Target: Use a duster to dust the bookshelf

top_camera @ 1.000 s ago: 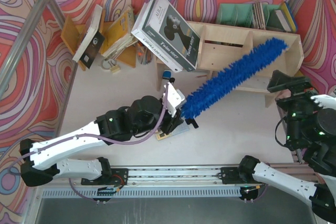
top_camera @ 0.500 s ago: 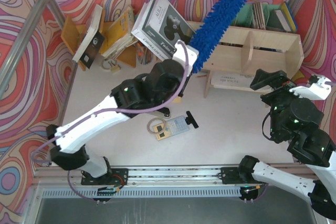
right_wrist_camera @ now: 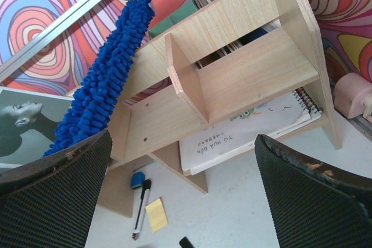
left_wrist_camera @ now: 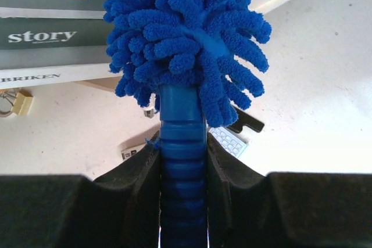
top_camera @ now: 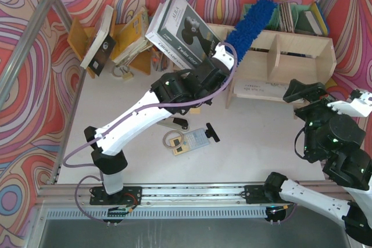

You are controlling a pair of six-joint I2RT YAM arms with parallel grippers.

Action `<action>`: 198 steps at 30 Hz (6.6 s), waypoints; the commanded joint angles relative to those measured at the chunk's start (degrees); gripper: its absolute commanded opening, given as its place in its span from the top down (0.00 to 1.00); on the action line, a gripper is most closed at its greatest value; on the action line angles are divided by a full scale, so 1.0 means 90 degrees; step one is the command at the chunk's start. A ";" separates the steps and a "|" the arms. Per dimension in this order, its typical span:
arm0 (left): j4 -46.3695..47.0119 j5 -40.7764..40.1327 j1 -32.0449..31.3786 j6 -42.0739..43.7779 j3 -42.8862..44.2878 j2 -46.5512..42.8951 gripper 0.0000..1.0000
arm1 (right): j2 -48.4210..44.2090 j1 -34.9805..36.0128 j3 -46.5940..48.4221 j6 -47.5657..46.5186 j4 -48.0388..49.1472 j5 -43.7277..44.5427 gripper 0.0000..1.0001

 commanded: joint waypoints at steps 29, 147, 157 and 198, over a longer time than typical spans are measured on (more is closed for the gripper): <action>0.1746 0.0101 -0.0570 0.1151 -0.0240 -0.0273 1.00 | -0.0116 -0.0011 -0.0336 0.0690 -0.0344 0.0199 0.01; 0.1582 -0.0246 0.0456 -0.4578 -0.9812 -0.6252 1.00 | -0.0110 -0.0007 -0.1557 0.1587 -0.0631 -0.0171 0.01; 0.0660 -0.1351 0.0457 -0.3402 -0.8027 -0.7646 1.00 | -0.0126 -0.0007 -0.1613 0.1679 -0.0618 -0.0196 0.01; 0.4645 0.2946 0.0457 0.0274 -0.5878 -0.5717 1.00 | -0.0642 -0.0007 -0.1496 -0.0121 0.1818 -0.3110 0.01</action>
